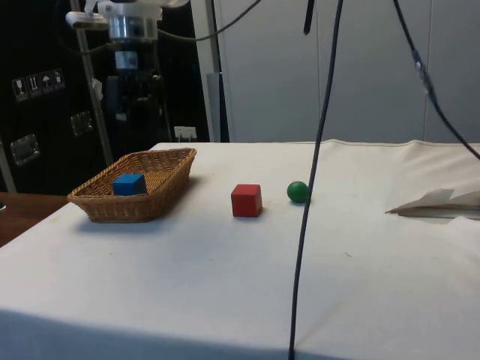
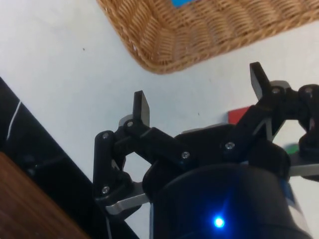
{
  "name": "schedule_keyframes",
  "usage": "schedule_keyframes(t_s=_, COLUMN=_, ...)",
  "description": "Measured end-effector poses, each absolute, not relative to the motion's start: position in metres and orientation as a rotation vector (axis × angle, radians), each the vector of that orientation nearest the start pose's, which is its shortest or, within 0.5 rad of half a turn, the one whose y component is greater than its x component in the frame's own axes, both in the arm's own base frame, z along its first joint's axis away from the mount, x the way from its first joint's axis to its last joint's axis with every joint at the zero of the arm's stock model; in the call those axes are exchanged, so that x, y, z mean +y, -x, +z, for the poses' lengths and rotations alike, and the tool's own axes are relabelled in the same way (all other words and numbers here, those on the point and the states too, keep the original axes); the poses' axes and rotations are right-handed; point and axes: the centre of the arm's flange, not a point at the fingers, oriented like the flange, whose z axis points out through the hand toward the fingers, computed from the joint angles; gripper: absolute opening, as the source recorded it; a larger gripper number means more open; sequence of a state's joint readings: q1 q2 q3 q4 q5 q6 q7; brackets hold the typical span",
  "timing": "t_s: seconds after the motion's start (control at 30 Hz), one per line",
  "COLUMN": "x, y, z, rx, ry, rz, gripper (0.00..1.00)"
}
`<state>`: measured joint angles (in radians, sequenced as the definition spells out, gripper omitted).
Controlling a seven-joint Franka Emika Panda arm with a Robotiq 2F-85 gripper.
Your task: Place all non-red objects into the basket.
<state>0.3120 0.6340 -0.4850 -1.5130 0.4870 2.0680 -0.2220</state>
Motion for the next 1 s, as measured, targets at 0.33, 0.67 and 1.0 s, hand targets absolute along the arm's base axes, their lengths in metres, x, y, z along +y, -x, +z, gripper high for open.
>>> schedule_keyframes(t_s=0.33, x=-0.042, y=-0.677, z=0.35, rx=0.136, ry=2.988, rz=-0.039, gripper=1.0)
schedule_keyframes(t_s=0.67, x=-0.044, y=-0.657, z=0.367, rx=0.104, ry=2.998, rz=-0.028, gripper=1.0)
schedule_keyframes(t_s=1.0, x=-0.048, y=-0.631, z=0.383, rx=0.066, ry=3.019, rz=-0.009, gripper=1.0)
